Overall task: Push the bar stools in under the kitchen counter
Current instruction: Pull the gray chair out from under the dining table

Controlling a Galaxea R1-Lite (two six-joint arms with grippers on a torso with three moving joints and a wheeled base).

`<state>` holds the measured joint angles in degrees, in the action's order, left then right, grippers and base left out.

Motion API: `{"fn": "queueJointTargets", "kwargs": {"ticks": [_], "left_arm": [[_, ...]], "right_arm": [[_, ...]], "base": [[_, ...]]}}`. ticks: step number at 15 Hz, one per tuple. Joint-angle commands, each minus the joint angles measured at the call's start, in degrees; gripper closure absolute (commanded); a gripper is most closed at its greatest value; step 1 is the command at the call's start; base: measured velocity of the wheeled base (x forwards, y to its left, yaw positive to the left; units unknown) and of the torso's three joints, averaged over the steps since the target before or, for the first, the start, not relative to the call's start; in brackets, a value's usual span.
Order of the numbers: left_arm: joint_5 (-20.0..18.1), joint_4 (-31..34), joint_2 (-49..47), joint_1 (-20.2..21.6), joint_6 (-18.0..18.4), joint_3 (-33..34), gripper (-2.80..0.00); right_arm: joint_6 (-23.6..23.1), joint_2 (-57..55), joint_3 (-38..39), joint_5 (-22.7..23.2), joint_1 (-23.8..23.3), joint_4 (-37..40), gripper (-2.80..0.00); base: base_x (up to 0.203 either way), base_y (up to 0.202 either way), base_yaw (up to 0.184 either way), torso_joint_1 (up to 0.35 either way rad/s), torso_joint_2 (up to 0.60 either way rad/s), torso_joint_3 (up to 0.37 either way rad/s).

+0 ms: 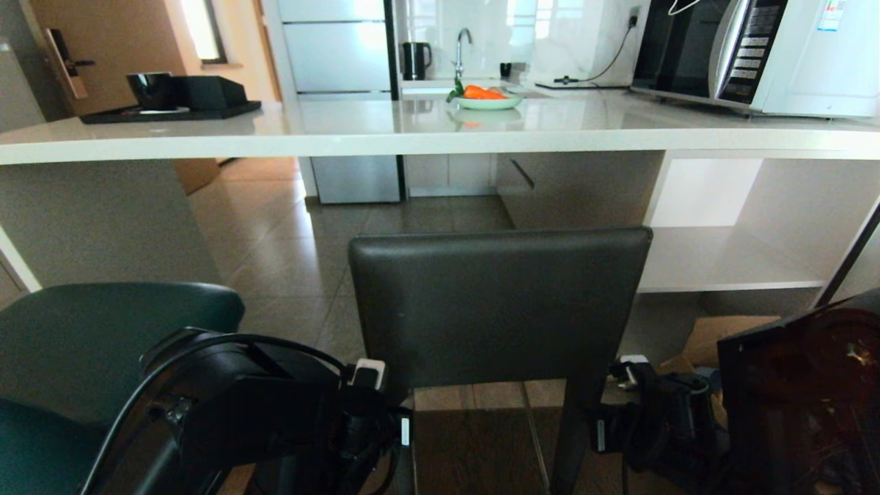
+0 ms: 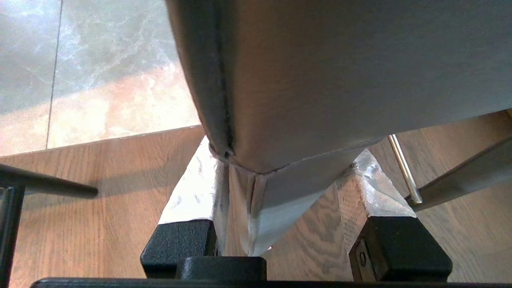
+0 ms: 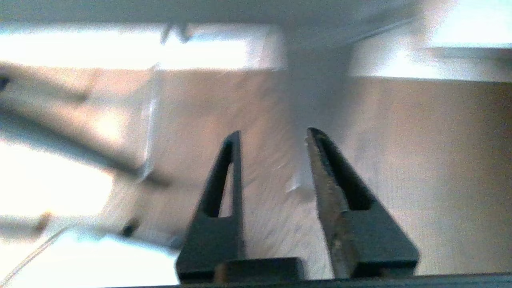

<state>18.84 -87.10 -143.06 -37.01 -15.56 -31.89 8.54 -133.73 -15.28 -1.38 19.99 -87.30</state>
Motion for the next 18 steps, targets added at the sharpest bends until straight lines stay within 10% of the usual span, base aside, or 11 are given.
{"fn": "queueJointTargets", "kwargs": {"ticks": [1, 16, 17, 18], "left_arm": [[0.32, -0.56, 0.5, 0.01, -0.17, 0.43, 0.0], [0.23, -0.56, 0.47, -0.08, 0.01, 0.25, 0.0], [0.23, -0.56, 0.41, -0.08, 0.01, 0.25, 0.0], [0.23, -0.56, 0.26, -0.08, 0.01, 0.17, 0.0]], "right_arm": [[0.69, 3.86, 2.82, -0.25, 2.13, -0.37, 0.0], [1.61, 3.54, 3.46, 2.72, -3.09, -0.37, 0.0], [1.43, 2.95, 3.37, 2.55, -2.67, -0.37, -2.8], [1.4, 2.61, 3.06, 2.44, -2.42, -0.37, -2.8]], "base": [[0.0, 0.0, 0.0, 0.0, 0.0, 0.0], [0.0, 0.0, 0.0, 0.0, 0.0, 0.0], [0.0, 0.0, 0.0, 0.0, 0.0, 0.0], [0.0, 0.0, 0.0, 0.0, 0.0, 0.0]]}}
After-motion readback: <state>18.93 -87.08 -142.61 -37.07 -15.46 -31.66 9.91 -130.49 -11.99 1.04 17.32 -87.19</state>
